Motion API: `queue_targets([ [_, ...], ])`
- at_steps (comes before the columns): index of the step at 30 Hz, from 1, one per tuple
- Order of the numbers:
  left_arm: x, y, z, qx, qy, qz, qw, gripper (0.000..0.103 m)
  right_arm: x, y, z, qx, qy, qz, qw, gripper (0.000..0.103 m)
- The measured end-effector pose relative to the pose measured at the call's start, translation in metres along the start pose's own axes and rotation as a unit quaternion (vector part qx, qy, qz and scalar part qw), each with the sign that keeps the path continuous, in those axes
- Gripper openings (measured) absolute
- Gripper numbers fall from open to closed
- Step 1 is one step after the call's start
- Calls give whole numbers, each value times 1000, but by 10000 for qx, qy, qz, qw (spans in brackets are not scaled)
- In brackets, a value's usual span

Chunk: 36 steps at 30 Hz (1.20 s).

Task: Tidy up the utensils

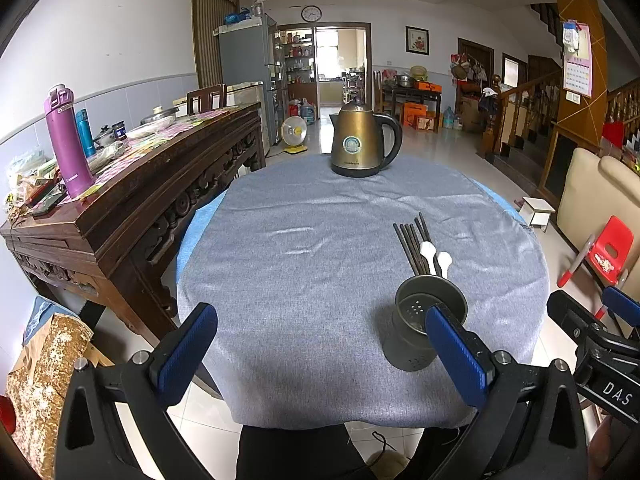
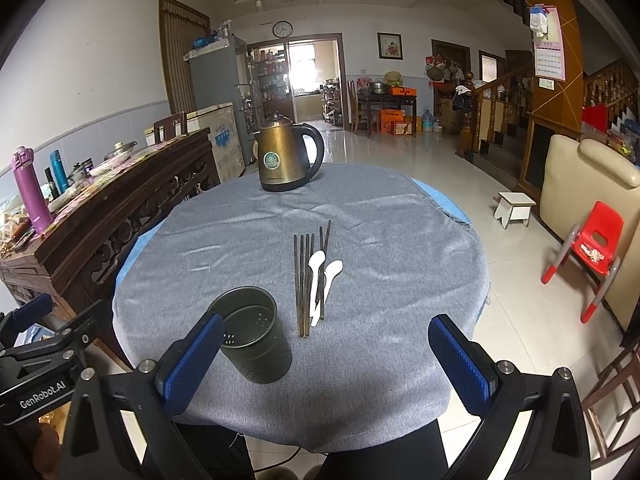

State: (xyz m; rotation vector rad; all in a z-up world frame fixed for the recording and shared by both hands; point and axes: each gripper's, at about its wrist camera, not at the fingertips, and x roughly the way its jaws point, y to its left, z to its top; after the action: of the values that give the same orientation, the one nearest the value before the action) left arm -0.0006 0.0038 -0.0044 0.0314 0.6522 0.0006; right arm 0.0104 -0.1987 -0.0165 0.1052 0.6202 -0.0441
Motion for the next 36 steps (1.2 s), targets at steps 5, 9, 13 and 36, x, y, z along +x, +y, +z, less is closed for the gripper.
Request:
queue_targets([
  [5, 0, 0, 0, 3, 15, 6, 10000, 103, -1, -1, 0, 20, 8, 4, 10000, 103],
  [9, -2, 0, -2, 3, 23, 5, 10000, 103, -1, -1, -1, 17, 6, 4, 10000, 103],
  [13, -3, 0, -3, 3, 28, -3, 10000, 103, -1, -1, -1, 25, 10, 5, 10000, 103],
  [36, -4, -4, 1, 39, 81, 69, 9999, 103, -1, -6, 0, 112, -5, 116, 9999, 103],
])
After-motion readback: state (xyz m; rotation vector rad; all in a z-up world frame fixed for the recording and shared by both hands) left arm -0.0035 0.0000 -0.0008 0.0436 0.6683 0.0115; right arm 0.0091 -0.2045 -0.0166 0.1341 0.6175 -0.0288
